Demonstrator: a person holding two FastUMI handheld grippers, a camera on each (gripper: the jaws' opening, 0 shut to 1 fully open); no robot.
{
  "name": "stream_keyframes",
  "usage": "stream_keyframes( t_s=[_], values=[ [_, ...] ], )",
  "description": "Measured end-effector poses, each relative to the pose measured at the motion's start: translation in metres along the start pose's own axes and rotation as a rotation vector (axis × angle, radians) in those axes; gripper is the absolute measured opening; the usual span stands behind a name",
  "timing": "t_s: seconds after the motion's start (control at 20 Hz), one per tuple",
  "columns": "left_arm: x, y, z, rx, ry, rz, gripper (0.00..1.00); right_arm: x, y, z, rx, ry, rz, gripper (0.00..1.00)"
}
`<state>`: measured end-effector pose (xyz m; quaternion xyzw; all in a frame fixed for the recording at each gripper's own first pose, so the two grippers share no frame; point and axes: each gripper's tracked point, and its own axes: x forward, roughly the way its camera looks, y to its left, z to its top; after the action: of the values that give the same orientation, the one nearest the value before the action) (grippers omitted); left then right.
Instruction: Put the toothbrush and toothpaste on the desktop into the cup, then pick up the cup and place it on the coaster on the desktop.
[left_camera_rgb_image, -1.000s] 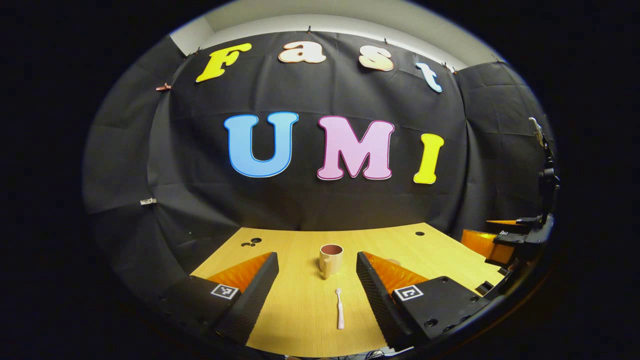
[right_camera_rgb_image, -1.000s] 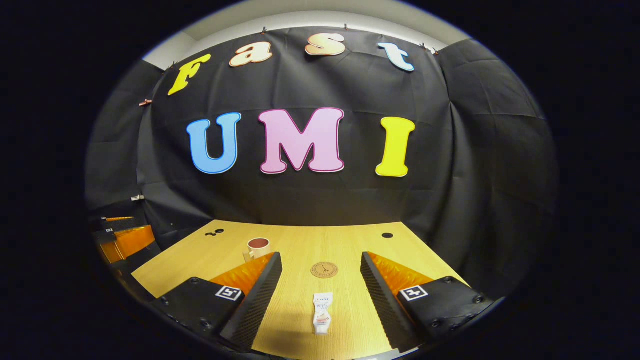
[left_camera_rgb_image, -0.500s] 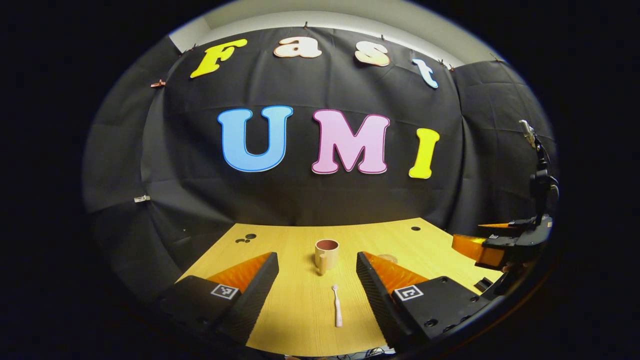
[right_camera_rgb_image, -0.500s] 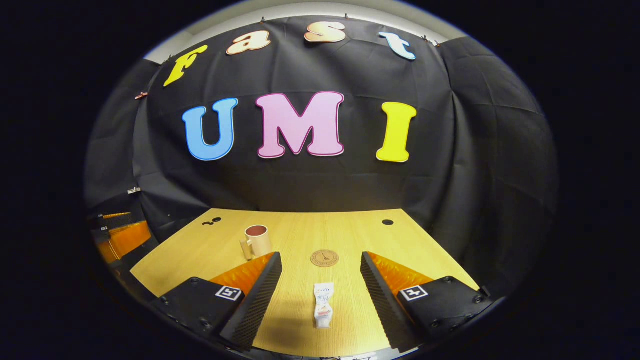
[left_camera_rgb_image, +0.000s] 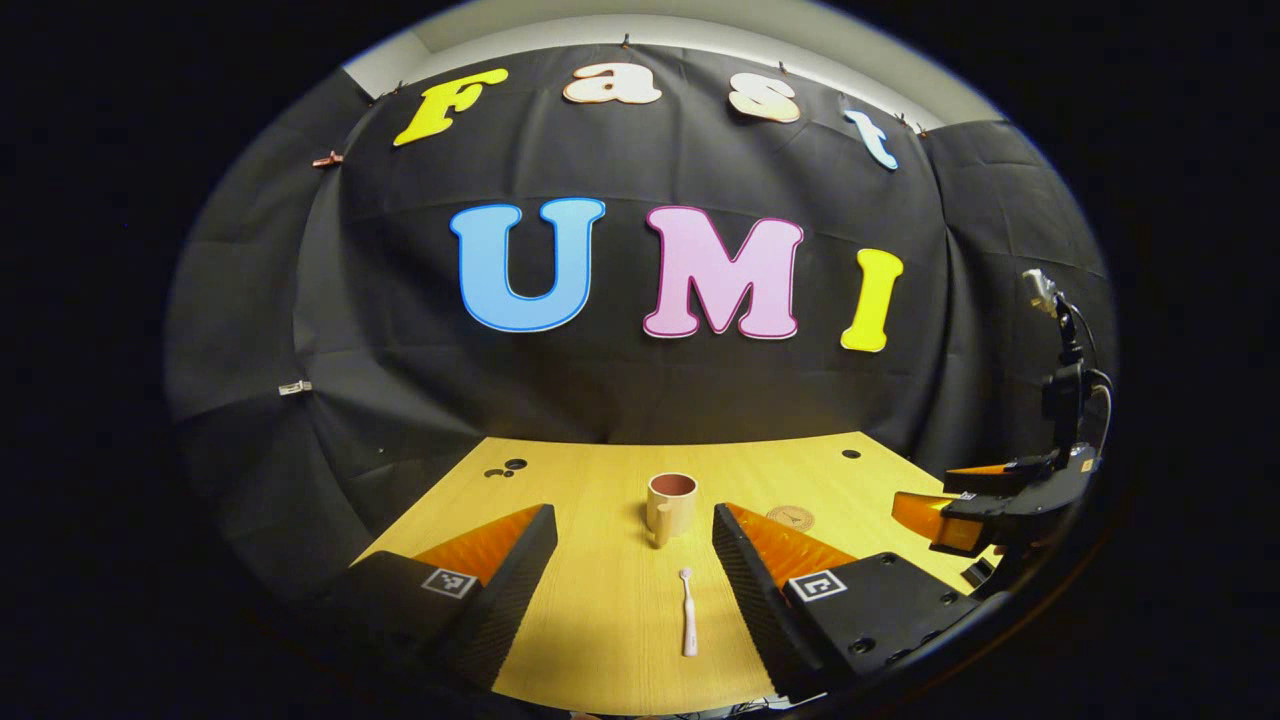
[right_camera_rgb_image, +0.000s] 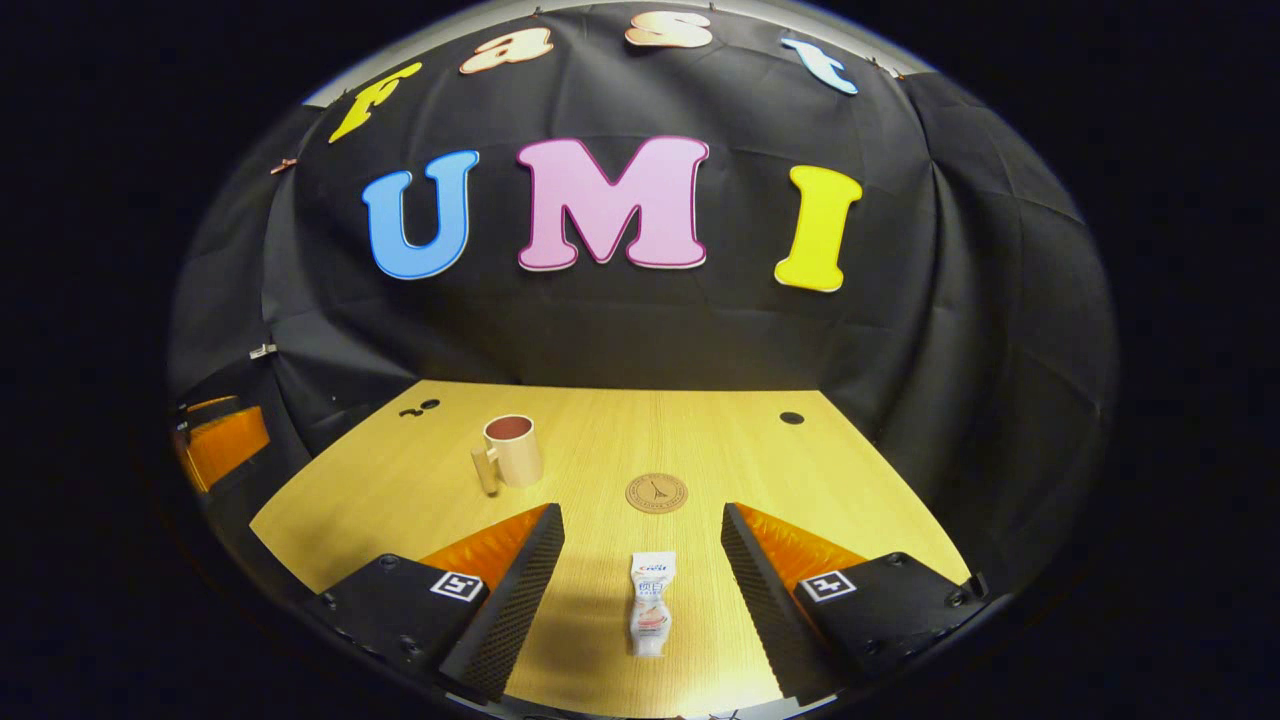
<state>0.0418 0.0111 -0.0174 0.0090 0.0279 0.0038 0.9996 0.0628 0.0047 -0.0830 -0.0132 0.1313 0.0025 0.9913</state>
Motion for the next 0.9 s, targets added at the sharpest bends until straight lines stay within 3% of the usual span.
stream_keyframes(
  t_s=[0.35, 0.9],
  values=[
    [0.003, 0.007, -0.019, 0.010, 0.057, 0.060, 0.97, 0.042, -0.005, -0.041, -0.021, 0.152, 0.030, 0.98],
    [-0.001, 0.018, -0.049, -0.005, 0.152, 0.183, 0.97, 0.094, -0.015, -0.133, -0.028, 0.455, 0.016, 0.98]
  ],
)
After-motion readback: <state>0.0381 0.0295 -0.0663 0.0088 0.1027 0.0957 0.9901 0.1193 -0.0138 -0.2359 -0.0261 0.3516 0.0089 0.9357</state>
